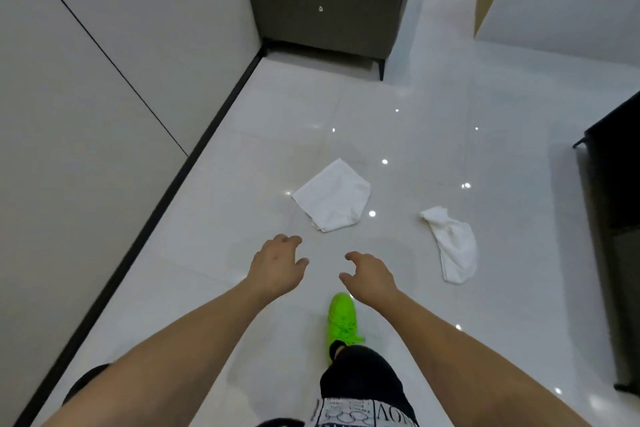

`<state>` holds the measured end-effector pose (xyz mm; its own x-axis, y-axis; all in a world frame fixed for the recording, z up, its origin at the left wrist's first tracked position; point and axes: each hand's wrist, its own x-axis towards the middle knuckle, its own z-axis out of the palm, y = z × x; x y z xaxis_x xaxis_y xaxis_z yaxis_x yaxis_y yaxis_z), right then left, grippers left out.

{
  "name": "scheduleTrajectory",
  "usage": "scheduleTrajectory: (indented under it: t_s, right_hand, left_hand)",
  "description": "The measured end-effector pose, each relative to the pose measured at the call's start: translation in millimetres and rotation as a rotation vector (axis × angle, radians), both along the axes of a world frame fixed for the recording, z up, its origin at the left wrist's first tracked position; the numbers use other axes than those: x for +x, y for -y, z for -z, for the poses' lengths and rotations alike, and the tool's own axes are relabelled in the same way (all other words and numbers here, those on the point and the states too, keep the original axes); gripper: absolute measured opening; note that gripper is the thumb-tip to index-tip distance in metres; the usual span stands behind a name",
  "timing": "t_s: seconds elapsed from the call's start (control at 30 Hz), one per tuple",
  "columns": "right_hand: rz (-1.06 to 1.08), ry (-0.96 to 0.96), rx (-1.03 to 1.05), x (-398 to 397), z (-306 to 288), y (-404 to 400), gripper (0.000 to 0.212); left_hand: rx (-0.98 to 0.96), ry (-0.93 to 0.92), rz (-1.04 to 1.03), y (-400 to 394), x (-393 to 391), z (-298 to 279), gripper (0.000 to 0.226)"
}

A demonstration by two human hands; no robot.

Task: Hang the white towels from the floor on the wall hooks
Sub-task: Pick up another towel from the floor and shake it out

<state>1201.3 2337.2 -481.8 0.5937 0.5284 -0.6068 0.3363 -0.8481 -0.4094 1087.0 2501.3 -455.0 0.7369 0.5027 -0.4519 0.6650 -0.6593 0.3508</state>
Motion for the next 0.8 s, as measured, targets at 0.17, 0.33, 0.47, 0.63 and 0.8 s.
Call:
scheduleTrajectory:
  t_s: [0.17, 0.33, 0.47, 0.63, 0.8]
  right_hand:
    - [0.018, -0.077, -0.041, 72.8, 30.8, -61.1, 0.051]
    - [0.09, -0.135, -0.057, 113.6, 104.9, -113.8, 0.049]
    - [0.165, -0.144, -0.085, 134.6, 224.0, -152.6, 0.044]
    - [0.228, -0.183, -0.115, 148.7, 421.1, -196.7, 0.042]
    - [0.302, -0.154, -0.117, 161.5, 583.1, -229.7, 0.046]
  left_hand:
    - [-0.075, -0.021, -0.065, -54.4, 66.3, 28.8, 0.05]
    - [-0.145, -0.083, -0.071, -105.9, 116.0, 109.6, 0.049]
    - [-0.195, -0.105, -0.06, -147.4, 153.7, 233.3, 0.047]
    - [-0.224, -0.164, 0.002, -190.0, 191.4, 429.6, 0.045]
    - [-0.235, -0.242, 0.018, -212.2, 204.8, 591.7, 0.044]
